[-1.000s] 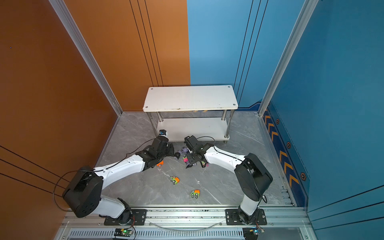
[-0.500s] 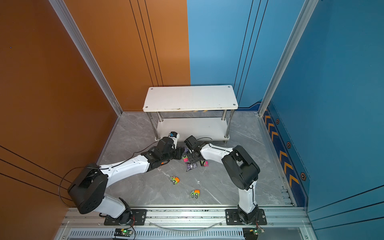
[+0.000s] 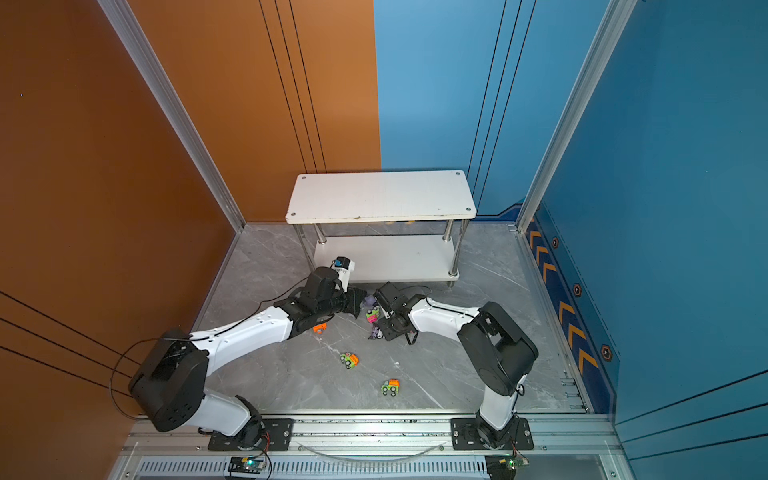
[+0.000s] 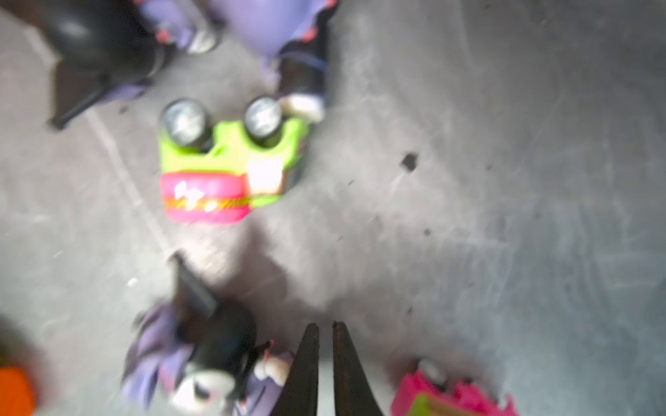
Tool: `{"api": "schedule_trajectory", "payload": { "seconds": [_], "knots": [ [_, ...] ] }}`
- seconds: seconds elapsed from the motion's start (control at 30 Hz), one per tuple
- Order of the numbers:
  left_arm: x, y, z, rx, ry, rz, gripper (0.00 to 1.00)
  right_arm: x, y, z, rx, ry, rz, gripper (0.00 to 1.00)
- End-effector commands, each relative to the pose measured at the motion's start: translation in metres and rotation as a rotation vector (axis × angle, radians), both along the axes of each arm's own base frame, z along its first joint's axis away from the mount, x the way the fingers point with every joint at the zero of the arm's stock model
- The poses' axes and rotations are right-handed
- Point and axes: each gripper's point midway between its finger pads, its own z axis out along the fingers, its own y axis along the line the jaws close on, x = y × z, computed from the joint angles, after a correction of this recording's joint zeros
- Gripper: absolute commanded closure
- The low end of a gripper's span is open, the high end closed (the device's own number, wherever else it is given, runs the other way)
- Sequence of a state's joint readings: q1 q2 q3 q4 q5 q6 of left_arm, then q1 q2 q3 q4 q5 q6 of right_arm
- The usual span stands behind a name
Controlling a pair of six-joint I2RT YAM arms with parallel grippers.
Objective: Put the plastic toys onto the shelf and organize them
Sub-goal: 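Lower the right gripper over the black Kuromi figure while left gripper hovers nearby, then close the right gripper around the Kuromi figure's head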
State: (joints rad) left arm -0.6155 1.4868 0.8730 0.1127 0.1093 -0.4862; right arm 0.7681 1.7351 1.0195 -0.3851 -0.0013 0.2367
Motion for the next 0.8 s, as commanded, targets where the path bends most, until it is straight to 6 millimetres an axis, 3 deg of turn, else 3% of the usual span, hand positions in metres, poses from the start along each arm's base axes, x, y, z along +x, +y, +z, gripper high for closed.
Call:
{"api": "schedule_trajectory", "payload": {
  "seconds": [0.0, 0.1, 0.2, 0.3, 0.37, 0.47, 0.77],
  "knots": [
    [0.004, 0.005, 0.013, -0.004, -0.042, -0.002, 0.83, -0.028, 0.005, 0.009, 0.034, 0.047, 0.023, 0.86],
    [0.006, 0.01, 0.014, 0.002, -0.044, 0.01, 0.84, -0.036, 0.01, 0.02, 0.07, 0.051, 0.043, 0.84],
    [0.006, 0.016, 0.015, 0.004, -0.046, 0.02, 0.83, -0.027, 0.0, 0.035, 0.026, -0.001, 0.038, 0.76],
    [0.006, 0.021, 0.018, 0.006, -0.054, 0.031, 0.83, -0.01, -0.015, 0.049, -0.039, -0.047, 0.004, 0.6],
    [0.005, 0.026, 0.018, 0.013, -0.055, 0.044, 0.83, -0.007, -0.012, 0.053, -0.02, -0.019, -0.002, 0.44],
    [0.005, 0.033, 0.019, 0.014, -0.059, 0.062, 0.83, -0.009, 0.003, 0.048, 0.037, 0.062, 0.003, 0.34],
    [0.006, 0.046, 0.02, 0.041, -0.057, 0.097, 0.82, -0.024, 0.021, 0.02, 0.022, 0.26, -0.077, 0.23]
  ]
}}
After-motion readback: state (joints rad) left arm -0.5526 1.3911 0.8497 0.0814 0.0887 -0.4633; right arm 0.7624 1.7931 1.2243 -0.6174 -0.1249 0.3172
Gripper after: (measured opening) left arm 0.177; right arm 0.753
